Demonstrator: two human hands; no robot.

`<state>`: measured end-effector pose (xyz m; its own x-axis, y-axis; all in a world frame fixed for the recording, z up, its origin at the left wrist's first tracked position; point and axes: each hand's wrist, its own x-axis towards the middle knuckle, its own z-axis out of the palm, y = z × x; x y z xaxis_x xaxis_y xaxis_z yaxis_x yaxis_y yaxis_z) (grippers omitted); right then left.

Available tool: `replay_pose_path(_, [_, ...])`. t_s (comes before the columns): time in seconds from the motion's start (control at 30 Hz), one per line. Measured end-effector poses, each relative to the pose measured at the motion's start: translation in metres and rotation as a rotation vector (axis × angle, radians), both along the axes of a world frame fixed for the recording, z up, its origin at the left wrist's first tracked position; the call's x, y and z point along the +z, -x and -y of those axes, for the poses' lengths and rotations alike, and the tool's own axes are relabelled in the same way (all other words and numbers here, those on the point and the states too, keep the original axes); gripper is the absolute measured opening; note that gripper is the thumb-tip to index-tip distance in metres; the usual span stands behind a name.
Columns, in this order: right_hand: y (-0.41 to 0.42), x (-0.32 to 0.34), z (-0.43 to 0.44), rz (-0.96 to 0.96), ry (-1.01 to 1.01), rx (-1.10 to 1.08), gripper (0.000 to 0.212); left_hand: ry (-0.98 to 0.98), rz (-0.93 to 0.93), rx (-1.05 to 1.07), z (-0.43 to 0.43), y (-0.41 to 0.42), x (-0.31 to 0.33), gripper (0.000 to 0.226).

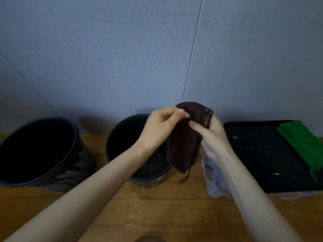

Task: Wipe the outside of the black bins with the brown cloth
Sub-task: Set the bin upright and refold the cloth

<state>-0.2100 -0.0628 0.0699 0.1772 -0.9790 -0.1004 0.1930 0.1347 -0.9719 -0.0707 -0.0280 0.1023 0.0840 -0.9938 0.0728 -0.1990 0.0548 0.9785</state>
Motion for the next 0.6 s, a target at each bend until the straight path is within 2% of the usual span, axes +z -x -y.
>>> replay_pose_path(0.07, [0.002, 0.001, 0.001, 0.067, -0.055, -0.027, 0.035, 0.062, 0.061, 0.126, -0.004, -0.005, -0.017, 0.008])
replay_pose_path(0.17, [0.004, 0.001, 0.001, 0.137, -0.103, -0.024, 0.028, -0.249, -0.075, 0.014, -0.01, -0.003, -0.036, 0.039])
replay_pose_path(0.23, [0.005, -0.001, -0.002, 0.233, -0.147, -0.016, 0.026, -0.375, -0.238, -0.073, -0.012, 0.001, -0.042, 0.038])
replay_pose_path(0.33, [0.003, -0.013, -0.015, 0.281, -0.211, 0.011, 0.038, -0.315, -0.297, -0.063, -0.008, 0.007, -0.044, 0.031])
replay_pose_path(0.4, [-0.002, -0.024, -0.021, 0.18, -0.231, 0.011, 0.045, -0.313, -0.264, -0.076, -0.005, 0.011, -0.049, 0.033])
replay_pose_path(0.5, [-0.004, -0.036, -0.02, 0.09, -0.265, -0.077, 0.038, -0.394, -0.203, -0.157, -0.001, 0.013, -0.061, 0.039])
replay_pose_path(0.53, [-0.002, -0.04, -0.017, 0.081, -0.269, -0.123, 0.036, -0.403, -0.109, -0.172, -0.002, 0.011, -0.068, 0.039])
replay_pose_path(0.6, [0.004, -0.045, -0.012, 0.083, -0.274, -0.201, 0.035, -0.354, 0.263, -0.171, -0.006, 0.004, -0.088, 0.041])
